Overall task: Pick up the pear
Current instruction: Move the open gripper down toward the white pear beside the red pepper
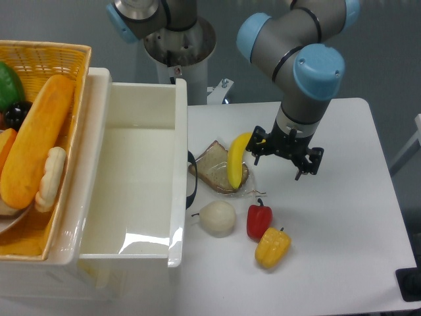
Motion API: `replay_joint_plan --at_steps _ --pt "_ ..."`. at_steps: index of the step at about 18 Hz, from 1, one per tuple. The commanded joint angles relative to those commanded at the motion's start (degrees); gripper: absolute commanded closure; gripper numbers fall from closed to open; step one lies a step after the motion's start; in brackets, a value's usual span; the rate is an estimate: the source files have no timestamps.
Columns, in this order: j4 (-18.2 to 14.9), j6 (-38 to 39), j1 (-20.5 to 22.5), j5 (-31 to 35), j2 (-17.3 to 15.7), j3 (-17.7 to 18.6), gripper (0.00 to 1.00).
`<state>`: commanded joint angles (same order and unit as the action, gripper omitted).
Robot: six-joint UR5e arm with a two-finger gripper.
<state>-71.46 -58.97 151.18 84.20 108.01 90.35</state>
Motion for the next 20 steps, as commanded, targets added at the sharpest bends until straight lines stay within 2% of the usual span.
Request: replay_joint_plan --at_steps 6,9,13,17,20 --pt "1.8 -5.6 -4.3 0.0 2.6 -0.4 0.0" --pt "1.9 -9.2 -5.1 -0.2 3.3 -0.6 0.0" --pt "2.0 -19.8 -6.0 0.3 4.3 -0.5 0.0" --pt "2.0 -26.9 -7.2 0.3 5.0 -0.6 0.0" --pt "2.4 -30.9 -8.7 0.3 8.2 -1.4 0.0"
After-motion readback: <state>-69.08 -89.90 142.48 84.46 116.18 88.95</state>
